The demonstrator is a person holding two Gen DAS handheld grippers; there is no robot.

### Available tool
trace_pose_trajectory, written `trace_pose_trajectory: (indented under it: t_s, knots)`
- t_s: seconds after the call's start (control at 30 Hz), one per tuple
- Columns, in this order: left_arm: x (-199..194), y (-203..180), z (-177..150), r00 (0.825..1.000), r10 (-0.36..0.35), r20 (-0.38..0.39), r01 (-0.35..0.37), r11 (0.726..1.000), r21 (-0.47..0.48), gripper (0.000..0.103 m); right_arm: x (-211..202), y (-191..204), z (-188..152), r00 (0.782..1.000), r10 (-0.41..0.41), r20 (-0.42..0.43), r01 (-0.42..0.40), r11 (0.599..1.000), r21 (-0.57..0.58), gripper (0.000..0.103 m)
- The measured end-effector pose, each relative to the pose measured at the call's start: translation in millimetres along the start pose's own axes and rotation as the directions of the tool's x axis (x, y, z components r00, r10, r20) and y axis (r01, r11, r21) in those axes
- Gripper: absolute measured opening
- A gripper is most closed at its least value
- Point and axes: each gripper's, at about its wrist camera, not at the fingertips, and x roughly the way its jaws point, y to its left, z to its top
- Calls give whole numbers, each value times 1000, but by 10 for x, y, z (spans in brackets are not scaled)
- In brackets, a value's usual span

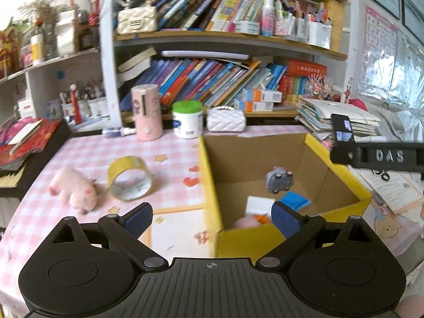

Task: Organize objects
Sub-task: 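Withdraw both tools from the box toward the pink pig and tape roll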

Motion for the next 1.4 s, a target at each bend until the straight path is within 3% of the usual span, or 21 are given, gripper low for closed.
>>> trace_pose_trajectory:
  t_s: [0.23,0.43,0.93,1.4]
  knots:
    - [-198,373,-310,997,72,-20,-72,997,-19,98,-207,429,-513,997,-76,-24,77,996,48,78]
    - [-358,674,-523,993,107,-48,-108,993,-39,98,-225,813,-910,989,-99,-110,102,995,23,78]
    - [-630,1205,-915,977,172,-127,-175,984,-18,98,-298,1631,-1312,981,-6,-196,-5,998,-55,85]
    - [-904,1583,-1050,969,219,-115,-225,973,-50,98,-430,2132,-1425,980,55,-189,-74,993,-92,87]
